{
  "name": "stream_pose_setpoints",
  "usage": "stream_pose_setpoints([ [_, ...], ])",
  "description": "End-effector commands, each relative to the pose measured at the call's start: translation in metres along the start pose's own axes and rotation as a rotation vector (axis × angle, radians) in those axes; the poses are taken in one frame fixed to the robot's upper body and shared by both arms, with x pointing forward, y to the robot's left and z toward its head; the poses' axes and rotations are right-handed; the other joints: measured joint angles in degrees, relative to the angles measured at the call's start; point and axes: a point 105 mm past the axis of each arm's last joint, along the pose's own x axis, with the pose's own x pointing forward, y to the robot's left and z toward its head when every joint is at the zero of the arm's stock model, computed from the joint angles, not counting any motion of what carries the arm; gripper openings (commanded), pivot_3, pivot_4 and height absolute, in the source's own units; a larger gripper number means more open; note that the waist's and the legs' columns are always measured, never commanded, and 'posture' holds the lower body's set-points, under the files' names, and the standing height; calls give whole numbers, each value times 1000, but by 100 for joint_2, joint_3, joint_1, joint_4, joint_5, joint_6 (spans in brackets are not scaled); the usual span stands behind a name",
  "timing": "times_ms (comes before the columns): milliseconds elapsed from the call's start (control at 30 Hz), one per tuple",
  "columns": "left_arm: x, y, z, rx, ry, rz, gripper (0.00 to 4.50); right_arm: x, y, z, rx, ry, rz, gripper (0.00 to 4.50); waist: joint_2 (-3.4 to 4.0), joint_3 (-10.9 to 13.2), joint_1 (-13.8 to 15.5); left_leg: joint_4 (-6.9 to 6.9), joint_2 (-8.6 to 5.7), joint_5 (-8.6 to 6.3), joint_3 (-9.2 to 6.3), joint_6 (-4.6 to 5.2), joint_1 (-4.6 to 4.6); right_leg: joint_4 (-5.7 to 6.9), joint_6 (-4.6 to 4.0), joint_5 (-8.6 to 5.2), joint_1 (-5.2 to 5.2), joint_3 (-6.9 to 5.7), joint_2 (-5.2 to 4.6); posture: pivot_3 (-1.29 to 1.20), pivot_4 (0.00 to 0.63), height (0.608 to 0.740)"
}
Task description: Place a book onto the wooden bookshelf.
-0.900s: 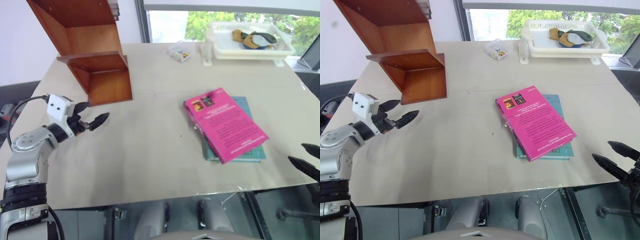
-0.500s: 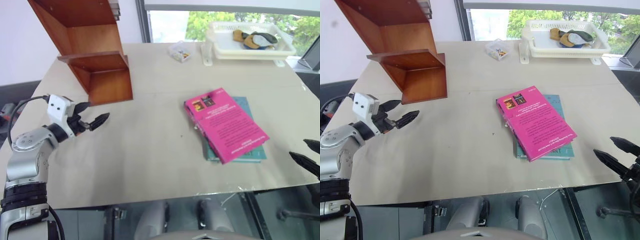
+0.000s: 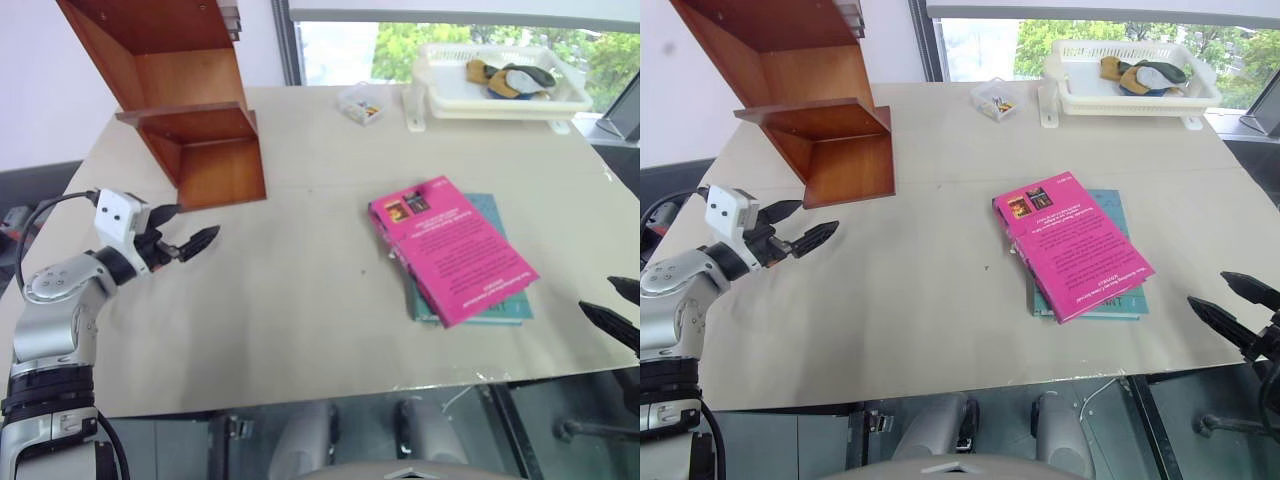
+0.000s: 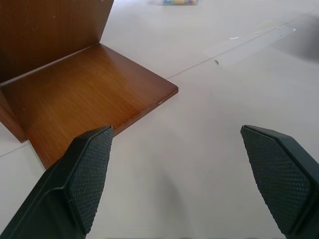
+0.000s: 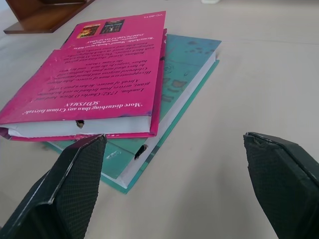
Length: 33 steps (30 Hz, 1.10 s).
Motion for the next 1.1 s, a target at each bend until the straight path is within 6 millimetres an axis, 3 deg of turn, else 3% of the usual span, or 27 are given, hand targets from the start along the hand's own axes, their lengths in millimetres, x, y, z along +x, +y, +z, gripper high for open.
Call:
stream_pose_setpoints([
  [33, -3, 0, 12, 40, -49, -10, 4407, 1, -9, 4, -31, 11, -67, 4500, 0, 0, -1, 0, 0, 0, 0, 0, 0, 0, 0, 0, 0, 0, 0, 0, 150, 740],
  [167, -8, -7, 19, 49, -91, -75, 4407, 7, -18, -6, -31, 82, -158, 4500, 0, 0, -1, 0, 0, 0, 0, 0, 0, 1, -1, 0, 0, 0, 0, 0, 150, 740],
  [267, -18, -26, 26, 50, -121, -220, 4407, 15, -31, -15, -54, 154, -254, 4500, 0, 0, -33, -1, 0, 0, 4, 0, 0, 0, -1, -1, -2, 4, -2, 0, 150, 740],
  [400, -35, -51, 43, -59, -184, -424, 4407, 30, -33, -23, -54, 175, -293, 4500, 1, 0, -35, -1, 3, 0, 5, -1, -2, 1, -17, -10, -5, 5, -12, 0, 150, 740],
  [600, -50, -65, 65, -198, -242, -595, 4407, 62, -61, -19, -142, 107, -527, 4500, 5, 0, -57, 7, 7, 2, 7, -2, 0, 5, -21, -12, -3, 5, 15, 0, 150, 740],
  [733, -49, -71, 68, -204, -262, -634, 4407, 112, -51, -5, -66, -53, -555, 4500, 3, 0, -122, 4, 8, 3, 7, -3, 0, 5, -2, -1, -3, 6, 24, 0, 150, 740],
  [833, -48, -72, 68, -199, -265, -631, 4407, 137, -39, -6, -45, -69, -507, 4500, 5, 0, -159, 1, 10, 4, 9, -6, -1, 11, -2, -1, -12, 12, 27, 0, 150, 740],
  [1100, -48, -72, 66, -196, -268, -602, 4407, 168, -28, -9, -38, -66, -360, 4500, 5, 1, -165, -3, 6, 15, 11, -24, -10, 6, -2, -1, -19, 12, 24, 0, 150, 740],
])
